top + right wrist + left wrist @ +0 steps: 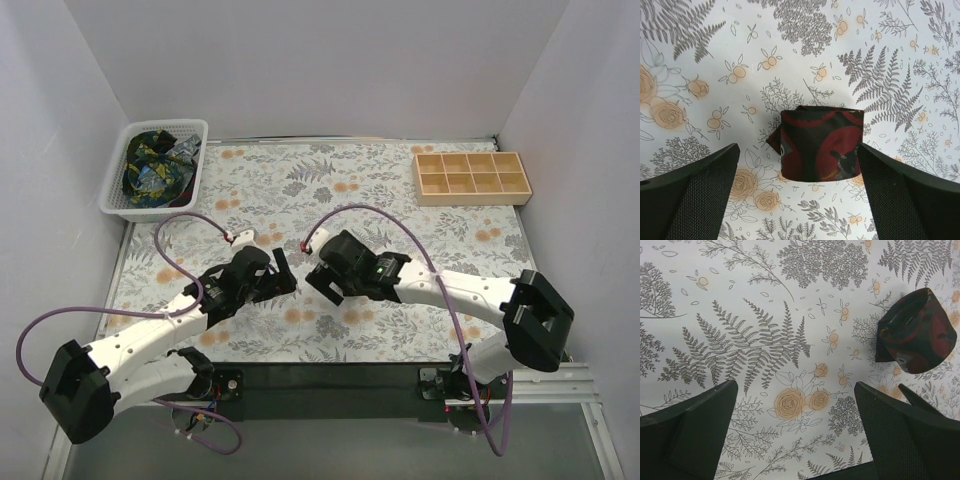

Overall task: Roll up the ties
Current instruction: Roll the tie

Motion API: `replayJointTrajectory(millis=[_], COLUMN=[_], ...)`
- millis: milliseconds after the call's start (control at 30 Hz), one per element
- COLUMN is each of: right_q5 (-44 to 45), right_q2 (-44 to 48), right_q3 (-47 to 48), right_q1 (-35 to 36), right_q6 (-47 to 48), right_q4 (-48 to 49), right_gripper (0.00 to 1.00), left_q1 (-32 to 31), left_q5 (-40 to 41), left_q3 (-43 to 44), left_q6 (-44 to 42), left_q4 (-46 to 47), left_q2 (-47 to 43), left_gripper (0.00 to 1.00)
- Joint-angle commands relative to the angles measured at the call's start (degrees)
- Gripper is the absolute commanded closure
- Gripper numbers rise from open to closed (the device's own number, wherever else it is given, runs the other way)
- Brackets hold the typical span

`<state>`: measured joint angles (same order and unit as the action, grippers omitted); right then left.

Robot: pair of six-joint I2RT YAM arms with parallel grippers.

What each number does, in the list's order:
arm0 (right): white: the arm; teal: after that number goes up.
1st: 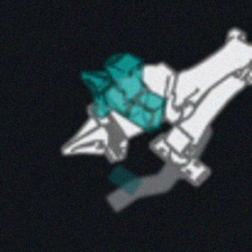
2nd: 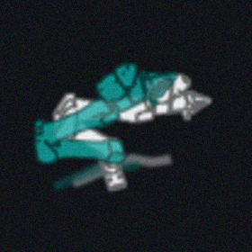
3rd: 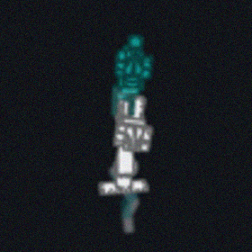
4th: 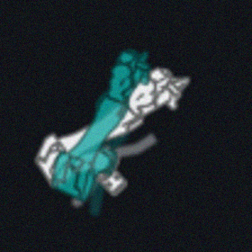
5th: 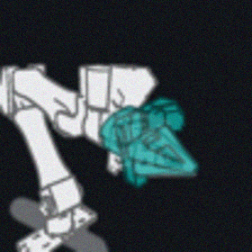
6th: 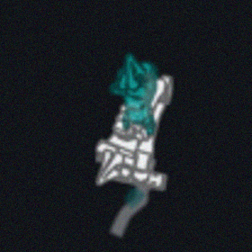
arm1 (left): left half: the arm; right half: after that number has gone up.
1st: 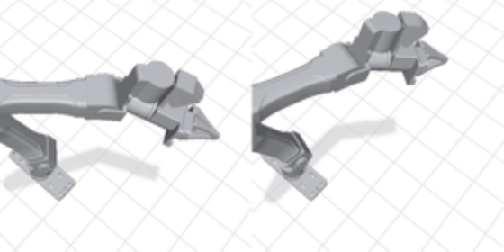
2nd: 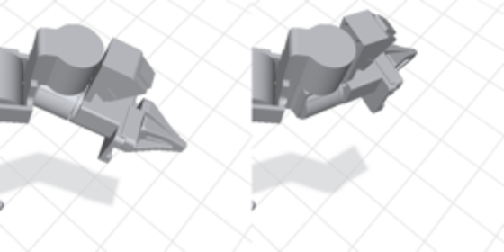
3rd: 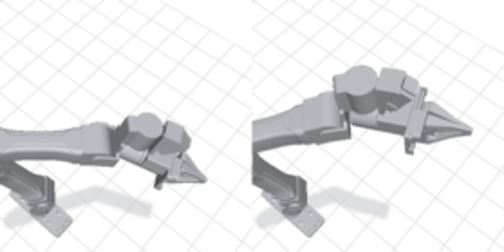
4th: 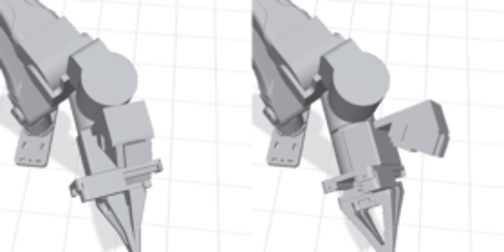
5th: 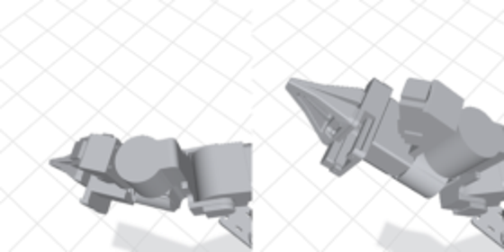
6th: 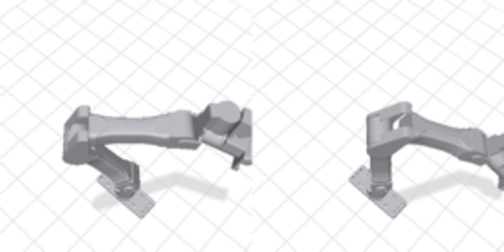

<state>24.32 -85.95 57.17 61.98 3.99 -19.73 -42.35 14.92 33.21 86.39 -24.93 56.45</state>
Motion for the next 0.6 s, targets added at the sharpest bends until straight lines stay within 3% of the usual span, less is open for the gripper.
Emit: replayJointTrajectory(millis=[0,100,233,367,567], right_q5=[-5.92,-11.99,-27.87,-37.92,-55.06], right_q2=[4.73,8.34,10.71,9.32,3.96], right_q3=[-1.00,-2.06,-2.50,-1.36,-1.44], right_q1=[-4.39,-11.68,-23.10,-33.99,-44.82], right_q6=[-3.28,-4.94,-7.58,-10.57,-12.86], right_q4=[-0.05,0.04,0.21,0.13,1.35], right_gripper=[0.11,0.08,0.08,0.04,0.05], left_q1=[-1.15,-2.47,-5.46,-8.97,-13.19], left_q5=[-2.26,-4.01,-6.30,-8.41,-8.77], left_q3=[3.44,5.10,9.05,14.15,23.82], left_q6=[-2.54,-3.59,-5.52,-11.41,-22.75], left_q4=[3.30,5.40,8.40,10.77,12.18], left_q2=[2.25,5.33,12.18,21.31,30.91], left_gripper=[0.02,0.02,0.02,0.02,0.02])
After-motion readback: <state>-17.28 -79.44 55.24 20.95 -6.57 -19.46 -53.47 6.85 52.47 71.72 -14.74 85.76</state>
